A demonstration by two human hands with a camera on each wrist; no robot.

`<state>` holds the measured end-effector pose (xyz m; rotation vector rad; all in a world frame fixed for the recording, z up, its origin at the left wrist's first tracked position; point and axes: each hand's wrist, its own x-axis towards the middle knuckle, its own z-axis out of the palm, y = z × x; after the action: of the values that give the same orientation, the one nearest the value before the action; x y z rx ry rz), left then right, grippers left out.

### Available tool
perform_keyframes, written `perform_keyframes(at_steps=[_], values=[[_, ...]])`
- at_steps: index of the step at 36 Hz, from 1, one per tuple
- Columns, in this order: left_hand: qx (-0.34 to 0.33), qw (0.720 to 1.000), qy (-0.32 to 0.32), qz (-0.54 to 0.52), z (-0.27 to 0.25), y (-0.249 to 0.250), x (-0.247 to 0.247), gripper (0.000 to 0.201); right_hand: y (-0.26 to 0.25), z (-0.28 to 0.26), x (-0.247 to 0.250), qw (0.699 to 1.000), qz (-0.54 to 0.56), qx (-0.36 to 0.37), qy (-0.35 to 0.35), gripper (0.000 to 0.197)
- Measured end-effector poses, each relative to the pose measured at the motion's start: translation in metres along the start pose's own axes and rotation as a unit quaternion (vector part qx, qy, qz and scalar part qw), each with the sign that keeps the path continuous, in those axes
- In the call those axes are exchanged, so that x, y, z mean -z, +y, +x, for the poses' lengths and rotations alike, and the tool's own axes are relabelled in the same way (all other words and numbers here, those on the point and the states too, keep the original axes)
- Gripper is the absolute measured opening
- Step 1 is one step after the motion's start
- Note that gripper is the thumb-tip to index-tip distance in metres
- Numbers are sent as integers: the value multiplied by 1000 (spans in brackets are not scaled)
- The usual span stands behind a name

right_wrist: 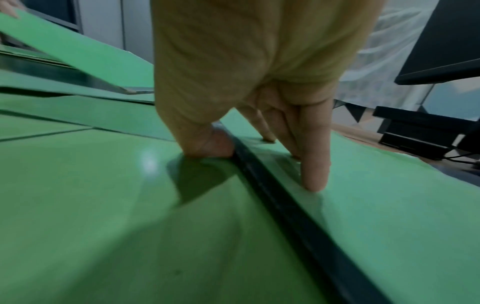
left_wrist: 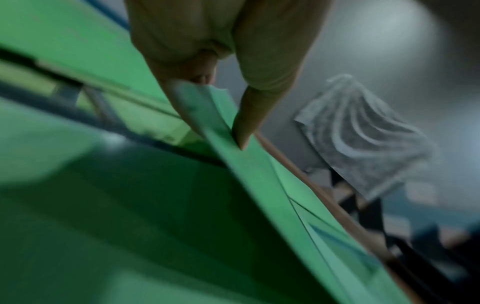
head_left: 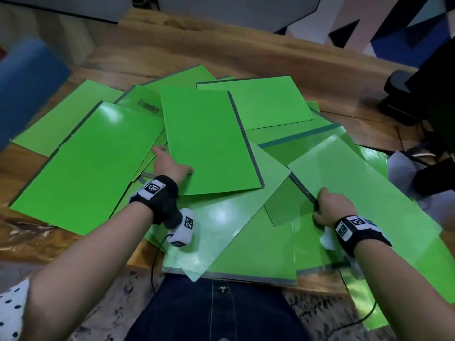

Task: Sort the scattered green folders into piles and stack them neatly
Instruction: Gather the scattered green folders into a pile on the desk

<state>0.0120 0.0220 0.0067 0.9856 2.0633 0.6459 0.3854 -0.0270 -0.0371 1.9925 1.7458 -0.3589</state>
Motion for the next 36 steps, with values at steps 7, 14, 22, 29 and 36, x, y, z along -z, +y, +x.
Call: perform_keyframes(at_steps=[7,14,22,29,36], values=[[-174,966,-117,151,-52,-26,17,57,-18,-8,4,999,-39,2,15,67],[-368,869,-59,327,-75,-21,35,54,-30,-21,28,996,-73,-22,44,63],[-618,698,126,340,-56,70,59,10,-34,-33,56,987,-116,-28,106,52],[-629,680,53,373,-65,167,74,16,-24,-30,117,980,-26,-92,175,45],[-583,767,47,265,-51,201,79,25,-24,-36,142,971,-38,-83,222,30]])
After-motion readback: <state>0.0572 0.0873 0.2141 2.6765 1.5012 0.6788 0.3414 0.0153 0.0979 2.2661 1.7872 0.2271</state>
